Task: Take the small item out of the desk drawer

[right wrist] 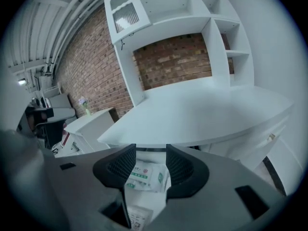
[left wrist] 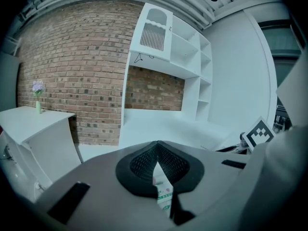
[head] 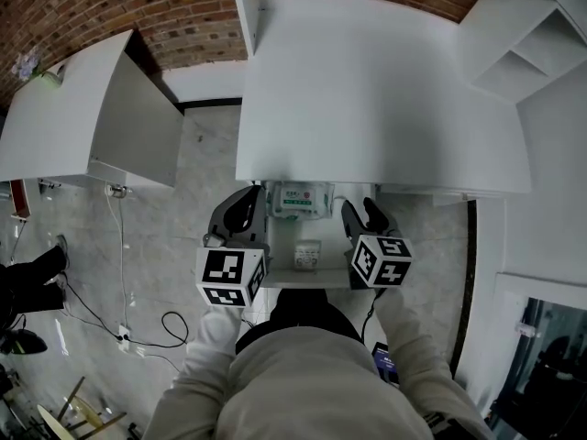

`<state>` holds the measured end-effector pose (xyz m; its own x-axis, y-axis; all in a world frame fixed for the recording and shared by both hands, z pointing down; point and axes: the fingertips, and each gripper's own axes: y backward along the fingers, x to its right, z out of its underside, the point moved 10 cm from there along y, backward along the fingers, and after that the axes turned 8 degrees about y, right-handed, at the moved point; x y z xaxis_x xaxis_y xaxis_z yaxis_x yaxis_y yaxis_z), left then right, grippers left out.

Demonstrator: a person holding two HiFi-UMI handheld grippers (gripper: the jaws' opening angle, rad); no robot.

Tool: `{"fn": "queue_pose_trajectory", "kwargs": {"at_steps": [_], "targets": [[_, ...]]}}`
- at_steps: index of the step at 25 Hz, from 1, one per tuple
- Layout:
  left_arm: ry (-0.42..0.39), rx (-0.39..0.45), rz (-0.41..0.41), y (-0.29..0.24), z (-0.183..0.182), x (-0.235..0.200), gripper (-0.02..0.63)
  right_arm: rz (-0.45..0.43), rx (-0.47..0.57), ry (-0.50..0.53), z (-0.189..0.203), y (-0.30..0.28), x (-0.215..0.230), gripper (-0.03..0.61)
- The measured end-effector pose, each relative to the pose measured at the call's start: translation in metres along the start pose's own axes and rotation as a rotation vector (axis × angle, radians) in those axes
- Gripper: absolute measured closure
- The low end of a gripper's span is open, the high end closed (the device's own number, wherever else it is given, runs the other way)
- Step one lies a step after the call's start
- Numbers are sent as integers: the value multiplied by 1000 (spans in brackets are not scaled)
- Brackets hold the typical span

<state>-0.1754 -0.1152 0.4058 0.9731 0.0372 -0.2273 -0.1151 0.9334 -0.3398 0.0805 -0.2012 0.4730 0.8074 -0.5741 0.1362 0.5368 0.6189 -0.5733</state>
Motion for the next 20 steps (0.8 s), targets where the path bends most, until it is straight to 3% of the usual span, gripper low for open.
{"fn": "queue_pose_trajectory", "kwargs": {"at_steps": [13,20], "targets": [[16,-58,-42,-7,12,-5,597,28,-251,22,52,-63,15,361],[25,-88,-60,-18,14,-11,597,32,-353,-18,70,-92,25,367]]}}
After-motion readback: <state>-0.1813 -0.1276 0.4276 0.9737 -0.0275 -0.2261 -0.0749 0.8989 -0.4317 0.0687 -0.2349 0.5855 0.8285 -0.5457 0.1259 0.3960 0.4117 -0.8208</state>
